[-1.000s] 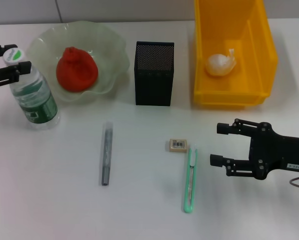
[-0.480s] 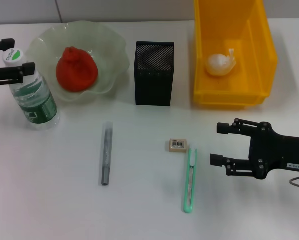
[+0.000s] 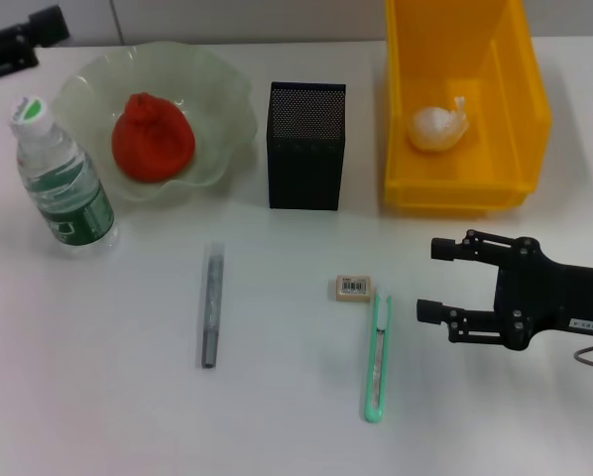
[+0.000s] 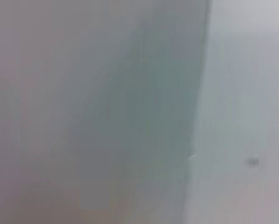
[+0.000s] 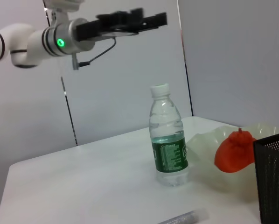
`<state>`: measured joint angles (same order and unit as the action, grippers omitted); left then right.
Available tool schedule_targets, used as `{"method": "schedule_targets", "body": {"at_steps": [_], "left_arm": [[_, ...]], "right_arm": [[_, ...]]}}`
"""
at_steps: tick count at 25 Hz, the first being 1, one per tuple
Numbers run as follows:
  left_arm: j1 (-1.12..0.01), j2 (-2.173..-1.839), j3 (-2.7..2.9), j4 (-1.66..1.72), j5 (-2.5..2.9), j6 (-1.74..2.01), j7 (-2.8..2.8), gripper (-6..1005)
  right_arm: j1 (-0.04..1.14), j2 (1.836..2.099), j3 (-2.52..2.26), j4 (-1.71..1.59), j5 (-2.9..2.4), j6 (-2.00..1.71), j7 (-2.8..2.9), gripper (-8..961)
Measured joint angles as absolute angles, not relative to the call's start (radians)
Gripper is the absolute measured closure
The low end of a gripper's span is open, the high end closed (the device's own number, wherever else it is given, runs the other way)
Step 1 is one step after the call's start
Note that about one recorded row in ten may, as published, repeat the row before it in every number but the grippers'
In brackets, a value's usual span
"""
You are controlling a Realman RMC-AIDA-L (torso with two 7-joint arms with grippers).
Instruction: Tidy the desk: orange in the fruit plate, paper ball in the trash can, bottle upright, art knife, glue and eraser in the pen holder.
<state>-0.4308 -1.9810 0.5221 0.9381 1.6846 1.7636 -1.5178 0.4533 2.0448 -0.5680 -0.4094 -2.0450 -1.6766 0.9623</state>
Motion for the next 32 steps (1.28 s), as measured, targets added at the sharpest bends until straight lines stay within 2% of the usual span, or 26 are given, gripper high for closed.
{"method": "schedule_targets", "body": {"at_steps": [10, 12, 21, 28, 32], "left_arm": [[-0.435, -1.980, 0.685, 0.826, 1.690, 1.902, -1.472, 201], [-0.433, -1.990, 0.744, 0.682, 1.764, 1.886, -1.337, 201], [-0.398, -1.985, 0.752, 0.476, 1.806, 1.818, -1.075, 201], [-0.389, -2.016, 0.755, 0.466, 1.870, 1.757, -1.038, 201], [-0.389, -2.018, 0.755, 0.466, 1.874, 1.755, -1.037, 201]], "right_arm": [[0.493, 2.041, -0.566, -0.414, -2.043, -1.690, 0.977, 164], [0.499, 2.039, -0.568, -0.418, -2.043, -1.693, 0.988, 164], [0.563, 2.024, -0.622, -0.537, -2.051, -1.761, 1.165, 163], [0.649, 2.006, -0.823, -0.745, -2.079, -1.779, 1.399, 163], [0.715, 2.004, -0.860, -0.802, -2.167, -1.789, 1.469, 163]]}}
